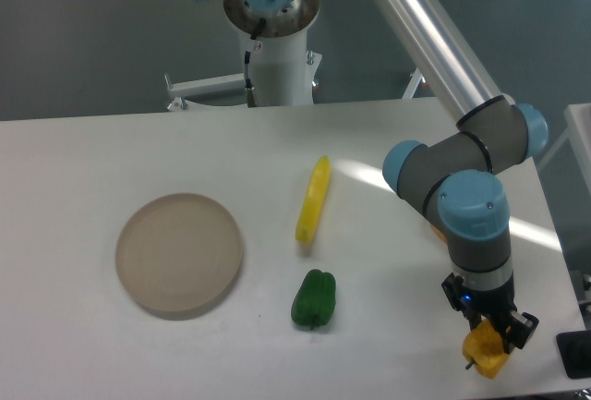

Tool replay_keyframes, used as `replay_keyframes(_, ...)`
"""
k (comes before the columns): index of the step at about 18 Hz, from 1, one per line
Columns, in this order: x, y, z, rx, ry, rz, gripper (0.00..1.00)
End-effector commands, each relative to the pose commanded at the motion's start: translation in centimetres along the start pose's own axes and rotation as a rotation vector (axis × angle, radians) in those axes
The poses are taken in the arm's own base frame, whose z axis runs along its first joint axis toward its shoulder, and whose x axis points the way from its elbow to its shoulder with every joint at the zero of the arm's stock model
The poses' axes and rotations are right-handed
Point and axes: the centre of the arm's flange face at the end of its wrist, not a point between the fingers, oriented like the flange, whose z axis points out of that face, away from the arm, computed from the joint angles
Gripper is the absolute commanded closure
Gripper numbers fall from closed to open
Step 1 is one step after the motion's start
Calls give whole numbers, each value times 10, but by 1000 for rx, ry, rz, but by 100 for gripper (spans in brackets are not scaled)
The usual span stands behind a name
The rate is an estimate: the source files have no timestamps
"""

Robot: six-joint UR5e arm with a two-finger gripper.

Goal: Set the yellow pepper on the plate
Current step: 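Lift the held yellow pepper upward with the gripper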

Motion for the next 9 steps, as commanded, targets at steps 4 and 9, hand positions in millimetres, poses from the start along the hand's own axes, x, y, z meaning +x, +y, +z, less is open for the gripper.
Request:
replay_keyframes(4,1,-2,-5,5,-2,1,49)
replay_keyframes(9,-2,-2,-16,7,-13,-3,49)
